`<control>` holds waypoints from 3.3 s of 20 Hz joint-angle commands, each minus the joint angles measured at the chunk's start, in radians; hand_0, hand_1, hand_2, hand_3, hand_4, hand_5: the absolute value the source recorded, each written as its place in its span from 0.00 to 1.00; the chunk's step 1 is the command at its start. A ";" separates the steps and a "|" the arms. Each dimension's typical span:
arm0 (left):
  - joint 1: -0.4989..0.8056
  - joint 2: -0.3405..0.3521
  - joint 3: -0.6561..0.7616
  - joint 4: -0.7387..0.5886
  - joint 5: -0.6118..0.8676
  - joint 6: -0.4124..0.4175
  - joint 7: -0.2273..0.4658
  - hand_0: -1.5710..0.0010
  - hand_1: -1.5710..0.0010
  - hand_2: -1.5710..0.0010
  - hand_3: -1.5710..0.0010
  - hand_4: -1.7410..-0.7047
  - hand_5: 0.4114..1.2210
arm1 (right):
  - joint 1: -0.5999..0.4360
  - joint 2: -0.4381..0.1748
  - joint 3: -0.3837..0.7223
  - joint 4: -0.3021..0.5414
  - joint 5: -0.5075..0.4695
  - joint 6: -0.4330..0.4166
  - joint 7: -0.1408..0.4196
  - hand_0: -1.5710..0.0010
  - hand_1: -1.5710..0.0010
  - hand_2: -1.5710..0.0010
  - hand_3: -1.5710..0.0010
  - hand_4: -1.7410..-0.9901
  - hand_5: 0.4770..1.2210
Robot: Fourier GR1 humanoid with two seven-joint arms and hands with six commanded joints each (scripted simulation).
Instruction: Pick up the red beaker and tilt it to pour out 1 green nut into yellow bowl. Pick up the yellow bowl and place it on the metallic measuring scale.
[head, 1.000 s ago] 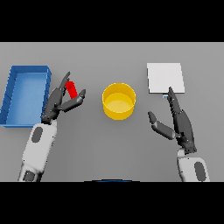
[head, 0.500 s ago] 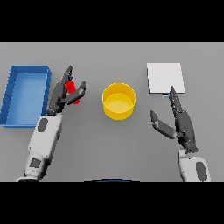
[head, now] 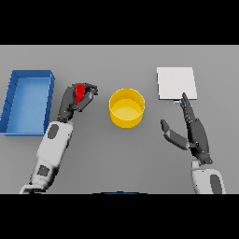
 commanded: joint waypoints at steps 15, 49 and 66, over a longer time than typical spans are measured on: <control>-0.011 0.068 -0.035 -0.203 0.099 -0.122 0.076 0.01 0.01 0.01 0.01 0.02 0.89 | -0.019 -0.010 0.002 0.031 0.045 -0.025 -0.032 1.00 1.00 1.00 1.00 0.69 0.24; -0.586 0.260 -0.903 0.048 -0.819 -0.448 0.152 0.00 0.00 0.00 0.05 0.01 1.00 | 0.005 0.023 0.006 0.027 0.044 -0.041 0.002 1.00 1.00 1.00 1.00 0.70 0.15; -0.764 0.219 -1.176 0.139 -1.147 -0.400 0.009 0.00 0.00 0.00 0.00 0.01 1.00 | 0.004 0.026 0.001 0.013 0.041 -0.047 -0.021 1.00 1.00 1.00 1.00 0.81 0.13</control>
